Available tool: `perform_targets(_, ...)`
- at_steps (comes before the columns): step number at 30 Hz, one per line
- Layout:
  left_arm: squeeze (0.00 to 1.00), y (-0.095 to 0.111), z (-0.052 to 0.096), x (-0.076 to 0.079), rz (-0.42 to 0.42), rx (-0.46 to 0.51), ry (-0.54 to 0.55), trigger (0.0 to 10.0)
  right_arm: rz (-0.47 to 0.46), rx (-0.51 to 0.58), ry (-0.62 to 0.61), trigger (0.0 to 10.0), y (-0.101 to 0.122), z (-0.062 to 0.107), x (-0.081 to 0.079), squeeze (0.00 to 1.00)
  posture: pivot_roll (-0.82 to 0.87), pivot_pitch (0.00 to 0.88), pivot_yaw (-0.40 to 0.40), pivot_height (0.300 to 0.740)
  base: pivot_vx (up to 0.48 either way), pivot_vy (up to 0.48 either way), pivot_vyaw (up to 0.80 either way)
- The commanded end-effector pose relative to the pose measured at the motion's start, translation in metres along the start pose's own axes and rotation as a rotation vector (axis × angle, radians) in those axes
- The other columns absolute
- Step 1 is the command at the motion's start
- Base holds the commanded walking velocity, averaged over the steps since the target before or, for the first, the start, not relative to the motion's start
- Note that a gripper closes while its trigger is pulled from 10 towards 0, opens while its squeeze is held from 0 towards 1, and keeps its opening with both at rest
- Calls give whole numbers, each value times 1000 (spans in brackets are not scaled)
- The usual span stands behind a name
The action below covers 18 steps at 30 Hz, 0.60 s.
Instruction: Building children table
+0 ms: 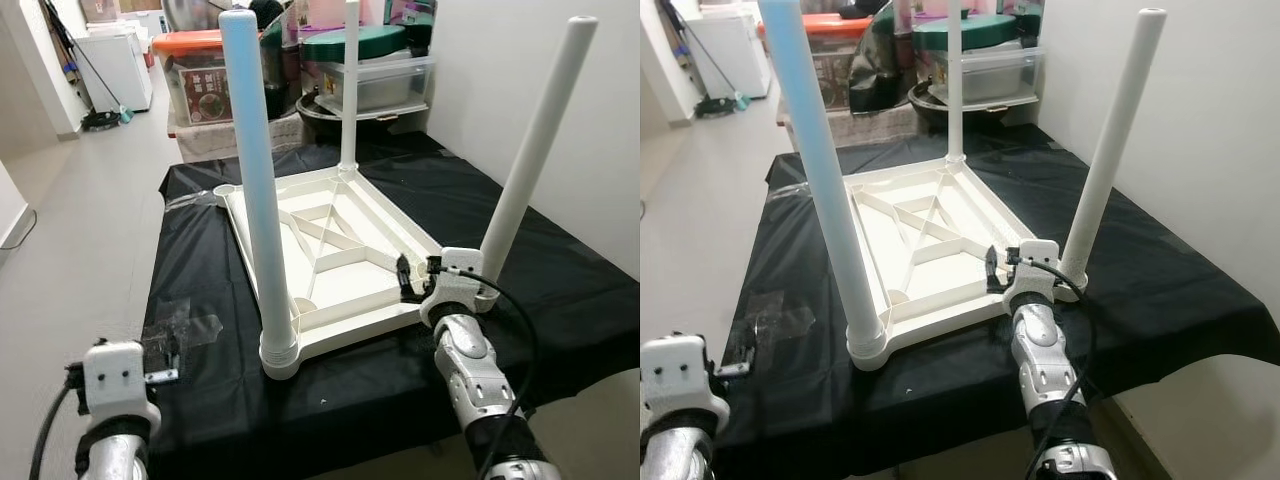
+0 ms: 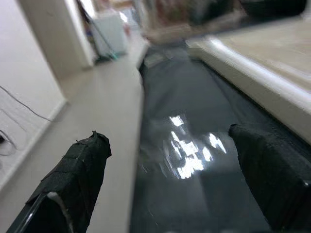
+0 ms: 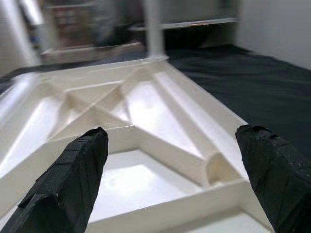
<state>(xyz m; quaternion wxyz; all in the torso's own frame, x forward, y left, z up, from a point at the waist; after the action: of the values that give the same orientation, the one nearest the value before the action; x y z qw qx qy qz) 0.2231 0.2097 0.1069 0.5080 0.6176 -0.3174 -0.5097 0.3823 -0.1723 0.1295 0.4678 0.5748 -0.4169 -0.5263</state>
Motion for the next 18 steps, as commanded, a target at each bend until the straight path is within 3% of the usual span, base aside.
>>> perform_targets(1, 0, -3, 4, 5, -5, -3, -20, 10000, 4, -28, 58, 10000, -3, 0, -2, 0, 21, 0, 14, 740, 0, 0, 0)
perform_targets(4, 0, -8, 13, 14, 0, -24, -58, 10000, 24, -92, 148, 10000, -7, 5, 8, 0, 21, 0, 14, 740, 0, 0, 0)
perform_targets(8, 0, -8, 17, 20, 6, -29, -81, 10000, -6, -167, 260, 10000, -12, 10, 10, 0, 21, 0, 14, 740, 0, 0, 0)
perform_targets(13, 0, -4, 26, 38, 55, 0, -203, 10000, -104, -373, 634, 10000, -6, 32, -1, 0, 20, 0, 20, 740, 0, 0, 0)
perform_targets(18, 0, 2, 31, 48, 74, 27, -270, 10000, -98, -415, 788, 10000, 1, 42, -17, 0, 25, 0, 20, 740, 0, 0, 0)
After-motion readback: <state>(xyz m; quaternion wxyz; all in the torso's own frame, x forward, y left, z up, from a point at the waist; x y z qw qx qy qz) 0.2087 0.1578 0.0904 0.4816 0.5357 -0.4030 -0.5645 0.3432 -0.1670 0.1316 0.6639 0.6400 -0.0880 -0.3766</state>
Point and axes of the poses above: a point about 5 cm out from each wrist's last joint towards the gripper, its own z axis pointing back from the gripper into the wrist, its own y axis along the axis of the wrist's last joint, x = y × z, the point moved 4 cm from there along -z, pointing out of the wrist towards the gripper, and after that the axes turned 13 degrees about -z, right-handed, at the moved point
